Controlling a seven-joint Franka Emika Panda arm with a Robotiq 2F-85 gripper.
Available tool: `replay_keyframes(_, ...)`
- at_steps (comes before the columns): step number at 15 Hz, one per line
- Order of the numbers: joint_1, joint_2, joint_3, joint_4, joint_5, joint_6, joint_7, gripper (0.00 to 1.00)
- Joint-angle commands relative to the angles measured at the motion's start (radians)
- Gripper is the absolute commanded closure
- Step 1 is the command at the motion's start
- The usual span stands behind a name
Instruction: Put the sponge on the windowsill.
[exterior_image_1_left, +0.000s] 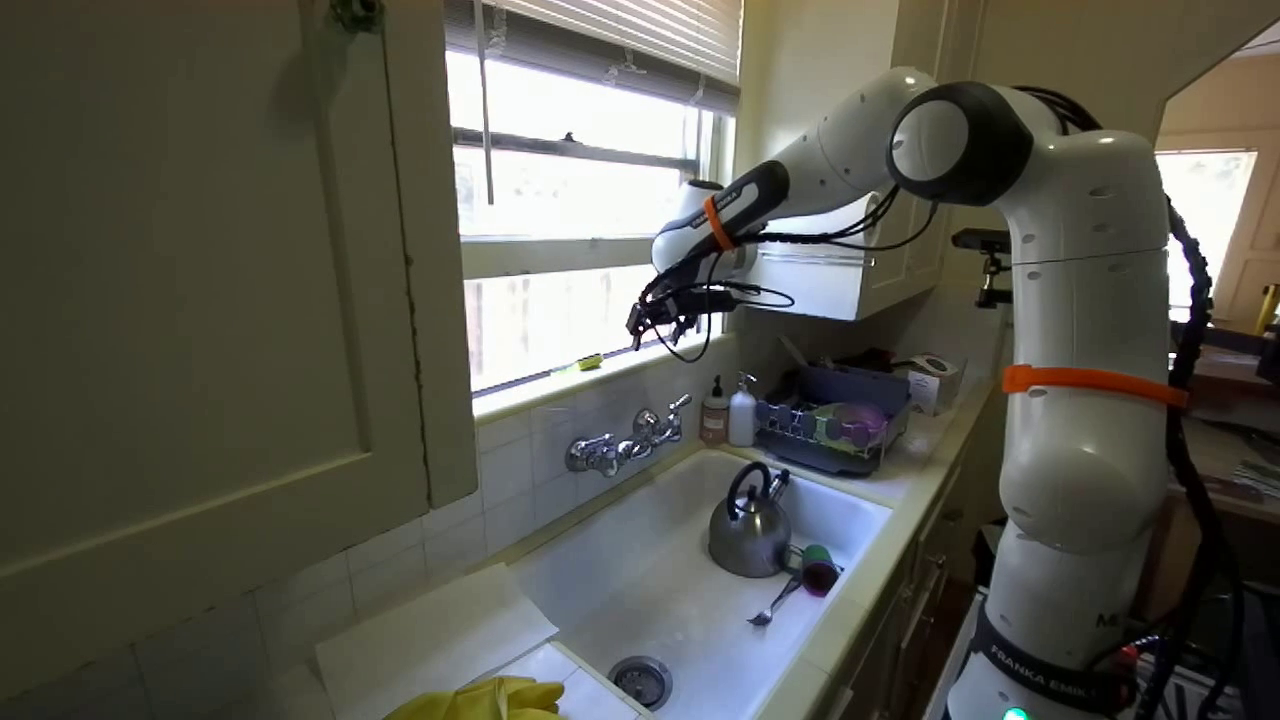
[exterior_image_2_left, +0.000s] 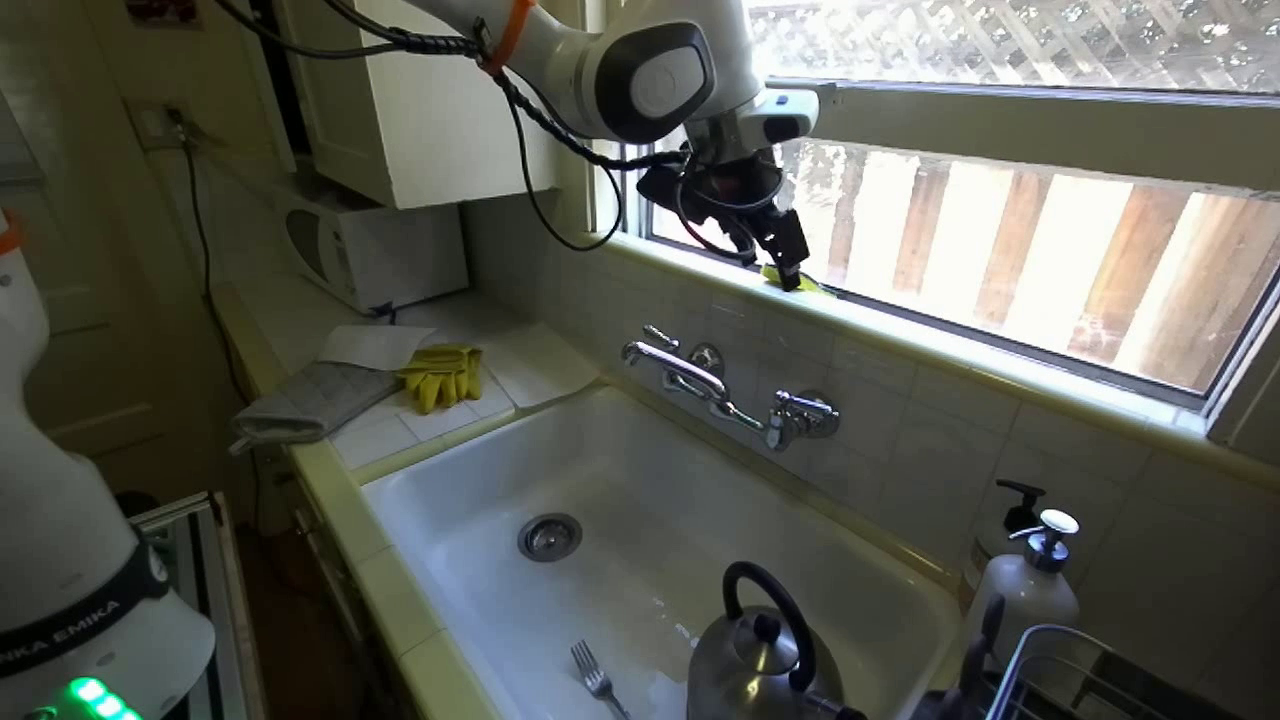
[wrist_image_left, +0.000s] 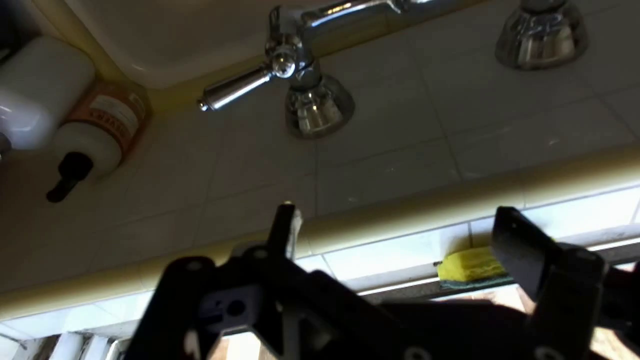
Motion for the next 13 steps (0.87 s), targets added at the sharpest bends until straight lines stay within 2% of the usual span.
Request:
replay_keyframes(1, -0.026, -0.069, 0.027, -0.064, 0.075, -0.099, -0.134, 0.0)
replay_keyframes(5, -0.024, -0.111, 0.026, -0.107, 0.097, -0.15, -0.213, 0.0)
replay_keyframes(7, -0.018, -0.124, 0.018, -0.127, 0.067, -0.151, -0.189, 0.0)
replay_keyframes(9, -0.014, -0.089, 0.018, -0.091, 0.066, -0.127, -0.17, 0.0)
replay_keyframes(13, -0.014, -0.101, 0.017, -0.108, 0.066, -0.129, -0.17, 0.0)
